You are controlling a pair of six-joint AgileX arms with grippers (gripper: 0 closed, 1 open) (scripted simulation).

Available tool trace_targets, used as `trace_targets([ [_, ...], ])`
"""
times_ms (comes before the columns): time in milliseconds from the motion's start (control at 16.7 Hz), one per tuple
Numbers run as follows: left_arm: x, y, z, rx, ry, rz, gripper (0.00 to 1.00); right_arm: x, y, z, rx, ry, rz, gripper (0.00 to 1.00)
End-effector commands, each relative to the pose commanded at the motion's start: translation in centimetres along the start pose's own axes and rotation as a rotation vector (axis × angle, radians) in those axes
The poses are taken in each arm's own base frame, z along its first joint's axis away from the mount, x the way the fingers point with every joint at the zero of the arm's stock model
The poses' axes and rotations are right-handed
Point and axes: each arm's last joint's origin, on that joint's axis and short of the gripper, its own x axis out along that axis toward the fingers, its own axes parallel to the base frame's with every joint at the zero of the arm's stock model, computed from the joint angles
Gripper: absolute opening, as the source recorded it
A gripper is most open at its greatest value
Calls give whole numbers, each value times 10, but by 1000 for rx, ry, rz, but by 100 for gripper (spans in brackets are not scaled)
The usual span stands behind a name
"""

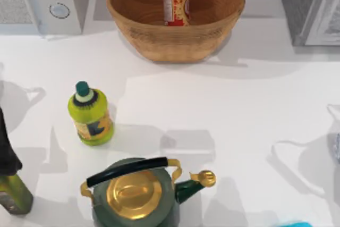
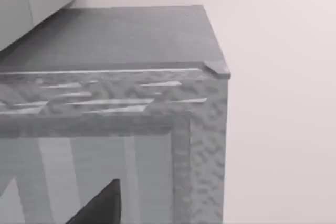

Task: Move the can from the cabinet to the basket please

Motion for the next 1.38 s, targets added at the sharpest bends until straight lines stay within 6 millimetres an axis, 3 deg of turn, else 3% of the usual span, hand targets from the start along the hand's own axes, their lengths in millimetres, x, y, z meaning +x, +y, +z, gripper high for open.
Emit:
trace_targets([
  [180,0,0,0,0,0,0,100,-13,28,39,-17,-8,1,100],
  [300,0,0,0,0,0,0,100,-19,40,52,-26,-13,2,100],
  [720,0,0,0,0,0,0,100,-18,43,56,-31,-16,-1,100],
  [900,0,0,0,0,0,0,100,-1,55,58,-36,-20,-2,100],
  [1080,0,0,0,0,0,0,100,29,83,60,-39,-25,-2,100],
  [1380,0,0,0,0,0,0,100,76,171,62,-34,-39,-3,100],
])
